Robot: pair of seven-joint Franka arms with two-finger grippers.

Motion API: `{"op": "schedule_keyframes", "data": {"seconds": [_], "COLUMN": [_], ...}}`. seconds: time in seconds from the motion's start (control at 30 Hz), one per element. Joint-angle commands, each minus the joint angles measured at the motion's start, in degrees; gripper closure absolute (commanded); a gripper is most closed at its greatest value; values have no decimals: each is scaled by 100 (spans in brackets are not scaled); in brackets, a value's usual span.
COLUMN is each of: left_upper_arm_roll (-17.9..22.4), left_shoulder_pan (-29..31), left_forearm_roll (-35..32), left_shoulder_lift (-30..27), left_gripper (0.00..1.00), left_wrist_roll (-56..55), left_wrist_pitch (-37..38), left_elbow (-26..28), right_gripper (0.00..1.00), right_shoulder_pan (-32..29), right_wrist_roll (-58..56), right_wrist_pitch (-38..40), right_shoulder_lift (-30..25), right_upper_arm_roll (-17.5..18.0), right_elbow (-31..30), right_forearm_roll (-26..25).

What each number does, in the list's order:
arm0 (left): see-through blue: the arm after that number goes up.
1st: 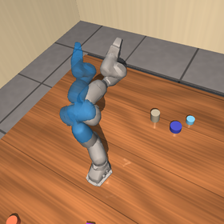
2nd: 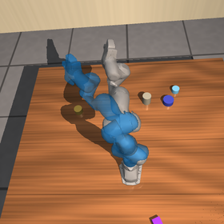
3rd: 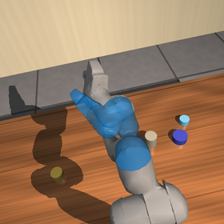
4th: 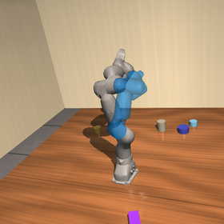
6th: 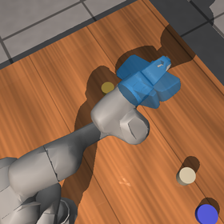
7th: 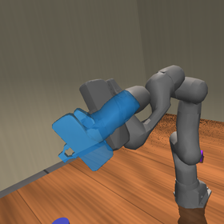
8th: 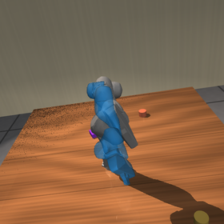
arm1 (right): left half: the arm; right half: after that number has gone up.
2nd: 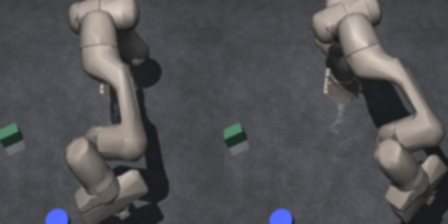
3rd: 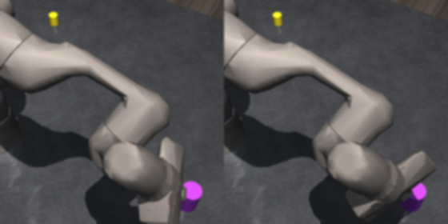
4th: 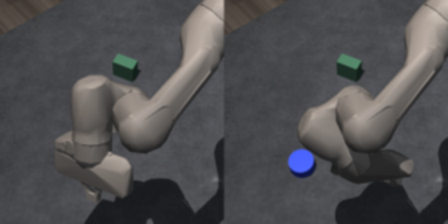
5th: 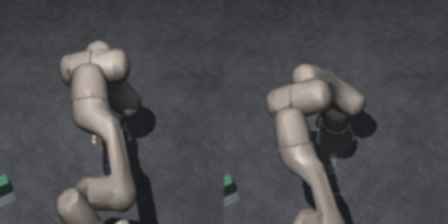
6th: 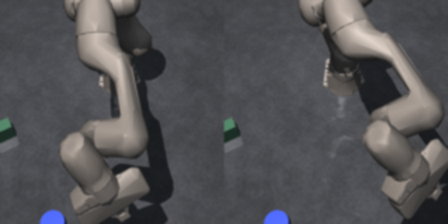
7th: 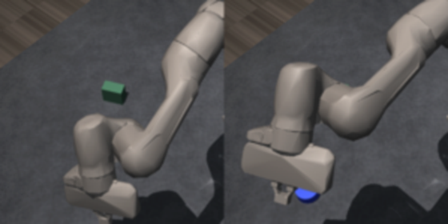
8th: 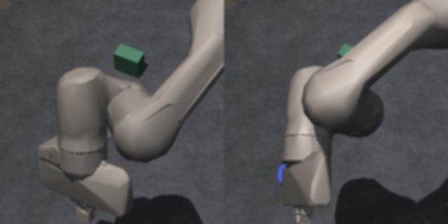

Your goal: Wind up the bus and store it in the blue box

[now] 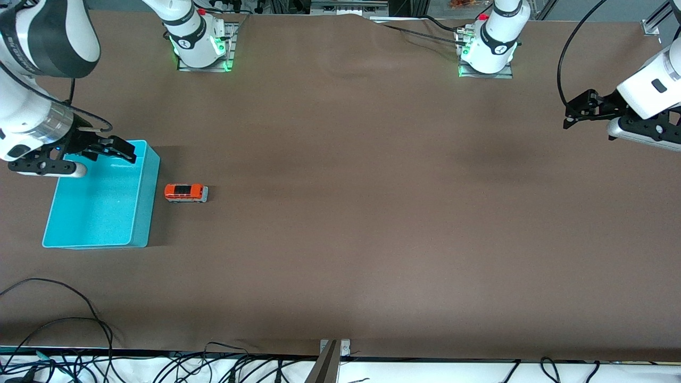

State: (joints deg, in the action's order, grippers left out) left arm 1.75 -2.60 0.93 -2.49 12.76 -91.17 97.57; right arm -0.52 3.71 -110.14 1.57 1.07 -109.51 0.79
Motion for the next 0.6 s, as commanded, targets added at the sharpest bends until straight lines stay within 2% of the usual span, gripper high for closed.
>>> {"op": "schedule_keyframes", "data": {"seconds": [0.0, 0.13, 0.2, 0.3, 0.43, 0.57], "left_upper_arm_roll": [0, 36, -34, -350, -395, -325], "left_shoulder_pan": [-13, 5, -92, -92, -39, 249], "left_forearm_roll": [-155, -382, -916, -1472, -1403, -684], "left_shoulder_lift": [-85, -77, -50, -24, 2, 11], "left_gripper": [0, 0, 0, 0, 0, 0], "left_wrist_roll": [-168, -133, -177, -212, -256, -186], "left_wrist_pitch": [169, 249, 249, 275, 275, 345], "left_elbow": [-98, -159, -168, -247, -379, -502], "right_gripper": [0, 0, 0, 0, 0, 0], "right_shoulder_pan": [25, 25, 34, 78, 78, 87], "right_wrist_roll": [69, 156, 366, 604, 640, 649], "right_wrist_pitch": [-525, -824, -1052, -1404, -1668, -1704], "right_shoulder_lift": [-140, -26, 45, 106, 203, 361], "right_upper_arm_roll": [25, 113, 130, 192, 236, 236], "right_elbow": [-536, -729, -843, -1054, -1239, -1345], "right_forearm_roll": [-44, -44, -44, -53, -44, -44]}}
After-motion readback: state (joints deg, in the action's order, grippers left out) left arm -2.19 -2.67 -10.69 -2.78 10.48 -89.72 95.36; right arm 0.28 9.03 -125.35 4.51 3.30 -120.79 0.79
